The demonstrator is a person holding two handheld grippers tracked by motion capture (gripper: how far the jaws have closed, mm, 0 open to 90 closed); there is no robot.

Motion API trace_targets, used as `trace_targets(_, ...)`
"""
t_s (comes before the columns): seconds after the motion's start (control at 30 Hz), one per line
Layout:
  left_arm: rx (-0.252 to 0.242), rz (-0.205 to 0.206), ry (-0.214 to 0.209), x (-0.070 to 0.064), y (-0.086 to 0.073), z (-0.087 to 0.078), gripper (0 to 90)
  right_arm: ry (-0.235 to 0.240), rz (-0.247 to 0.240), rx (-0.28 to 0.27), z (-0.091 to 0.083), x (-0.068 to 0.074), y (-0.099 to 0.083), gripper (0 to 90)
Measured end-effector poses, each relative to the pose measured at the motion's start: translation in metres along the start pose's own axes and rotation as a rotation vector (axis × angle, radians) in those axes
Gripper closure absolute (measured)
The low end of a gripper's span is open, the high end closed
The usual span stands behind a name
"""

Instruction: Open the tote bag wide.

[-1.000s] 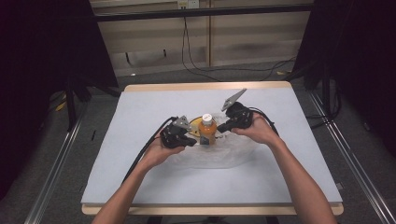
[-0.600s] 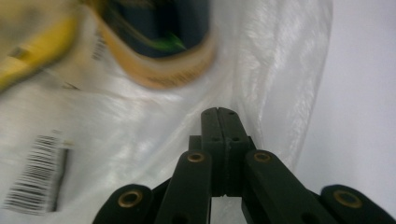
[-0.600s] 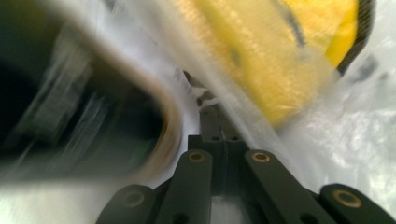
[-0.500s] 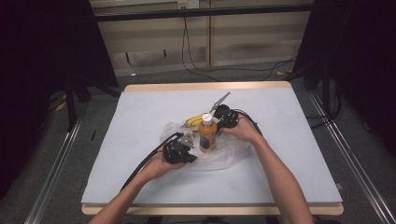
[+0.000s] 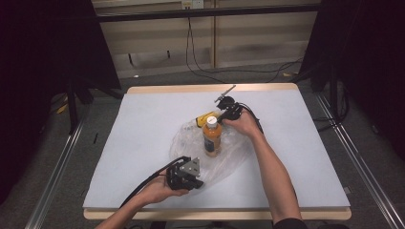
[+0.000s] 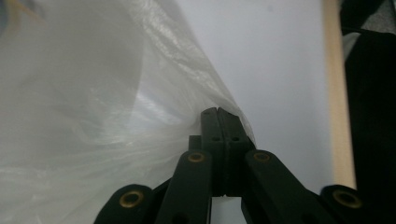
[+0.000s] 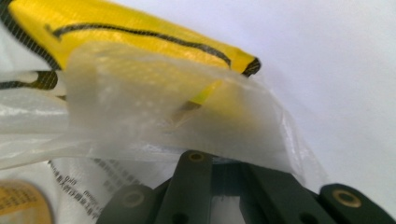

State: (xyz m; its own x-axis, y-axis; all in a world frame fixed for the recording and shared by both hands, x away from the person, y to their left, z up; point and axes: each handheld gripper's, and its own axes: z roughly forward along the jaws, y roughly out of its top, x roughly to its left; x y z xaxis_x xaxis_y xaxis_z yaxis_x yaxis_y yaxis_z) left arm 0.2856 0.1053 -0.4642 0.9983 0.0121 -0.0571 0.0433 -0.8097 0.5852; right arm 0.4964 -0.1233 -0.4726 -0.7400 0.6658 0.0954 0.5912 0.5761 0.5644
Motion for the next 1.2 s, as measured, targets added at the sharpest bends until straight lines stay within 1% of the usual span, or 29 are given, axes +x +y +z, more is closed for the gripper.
trace_targets(0.03,-0.008,0.005,0.0,-0.002,-0.001,0.0,90.0,-0.002,0.012,0.002,0.0,-0.002,0.001,90.0)
trace_targets(0.07,-0.017,-0.002,0.002,-0.004,-0.001,0.001,90.0,-0.028,0.015,0.002,0.0,-0.003,0.002,90.0)
trace_targets(0.1,-0.003,0.006,-0.028,-0.004,0.0,0.0,90.0,-0.044,0.016,0.004,0.001,-0.005,0.003,90.0)
trace_targets(0.13,0.012,0.019,-0.005,-0.006,0.0,-0.001,90.0,-0.056,0.021,0.006,0.001,-0.006,0.004,90.0)
trace_targets(0.17,0.017,0.019,-0.007,-0.007,0.0,-0.001,90.0,-0.085,0.021,0.01,0.002,-0.007,0.006,90.0)
trace_targets(0.2,0.015,0.02,-0.02,-0.008,-0.001,-0.002,90.0,-0.097,0.031,0.02,0.003,-0.008,0.008,90.0)
trace_targets(0.23,0.021,0.026,-0.02,-0.011,-0.002,-0.003,90.0,-0.102,0.028,0.021,0.003,-0.011,0.01,90.0)
trace_targets(0.3,-0.01,0.036,-0.035,-0.017,-0.006,-0.003,90.0,-0.104,0.045,0.025,0.005,-0.015,0.012,90.0)
trace_targets(0.33,-0.012,0.039,-0.066,-0.017,-0.008,-0.004,90.0,-0.108,0.051,0.023,0.005,-0.017,0.013,90.0)
trace_targets(0.37,-0.021,0.039,-0.034,-0.02,-0.009,-0.004,90.0,-0.116,0.053,0.027,0.006,-0.019,0.015,90.0)
trace_targets(0.4,-0.029,0.034,-0.05,-0.02,-0.011,-0.005,90.0,-0.115,0.063,0.026,0.006,-0.02,0.015,90.0)
trace_targets(0.43,-0.04,0.025,-0.047,-0.02,-0.012,-0.004,90.0,-0.129,0.066,0.028,0.006,-0.021,0.016,90.0)
trace_targets(0.47,-0.036,0.033,-0.055,-0.02,-0.012,-0.005,90.0,-0.137,0.075,0.03,0.007,-0.022,0.017,90.0)
trace_targets(0.5,-0.028,0.042,-0.042,-0.022,-0.012,-0.006,90.0,-0.149,0.074,0.024,0.008,-0.023,0.018,90.0)
trace_targets(0.53,-0.027,0.042,-0.056,-0.021,-0.012,-0.006,90.0,-0.168,0.077,0.026,0.008,-0.022,0.018,90.0)
trace_targets(0.6,-0.029,0.035,-0.054,-0.022,-0.013,-0.006,90.0,-0.177,0.075,0.024,0.009,-0.022,0.019,90.0)
trace_targets(0.63,-0.028,0.038,-0.051,-0.022,-0.014,-0.007,90.0,-0.206,0.081,0.023,0.009,-0.023,0.019,90.0)
trace_targets(0.67,-0.001,0.033,-0.051,-0.023,-0.014,-0.009,90.0,-0.21,0.08,0.023,0.01,-0.023,0.019,90.0)
trace_targets(0.7,-0.045,0.021,-0.067,-0.022,-0.016,-0.007,90.0,-0.226,0.082,0.016,0.01,-0.023,0.019,90.0)
trace_targets(0.73,-0.026,0.02,-0.093,-0.02,-0.016,-0.008,90.0,-0.228,0.089,0.013,0.01,-0.023,0.019,90.0)
trace_targets(0.77,-0.04,0.004,-0.067,-0.02,-0.017,-0.008,90.0,-0.222,0.098,0.01,0.01,-0.023,0.019,90.0)
trace_targets(0.8,-0.071,0.001,-0.078,-0.017,-0.018,-0.008,90.0,-0.203,0.098,0.015,0.009,-0.023,0.018,90.0)
trace_targets(0.83,-0.096,-0.024,-0.075,-0.015,-0.018,-0.01,90.0,-0.173,0.092,0.019,0.007,-0.022,0.018,90.0)
trace_targets(0.87,-0.12,-0.041,-0.082,-0.01,-0.018,-0.015,90.0,-0.141,0.083,0.009,0.004,-0.02,0.018,90.0)
trace_targets(0.9,-0.141,-0.049,-0.071,-0.006,-0.017,-0.02,90.0,-0.12,0.066,-0.005,0.0,-0.017,0.018,90.0)
trace_targets(0.97,-0.213,-0.087,-0.052,0.004,-0.016,-0.032,90.0,-0.069,0.04,-0.041,-0.012,-0.012,0.018,90.0)
trace_targets(1.07,-0.27,-0.115,-0.013,0.013,-0.01,-0.045,90.0,0.011,0.019,-0.135,-0.036,-0.005,0.016,90.0)
trace_targets(1.17,-0.296,-0.124,0.019,0.021,-0.002,-0.054,90.0,0.044,0.006,-0.18,-0.059,0.001,0.009,90.0)
trace_targets(1.2,-0.303,-0.122,0.024,0.024,0.0,-0.055,90.0,0.038,-0.005,-0.192,-0.064,0.004,0.006,90.0)
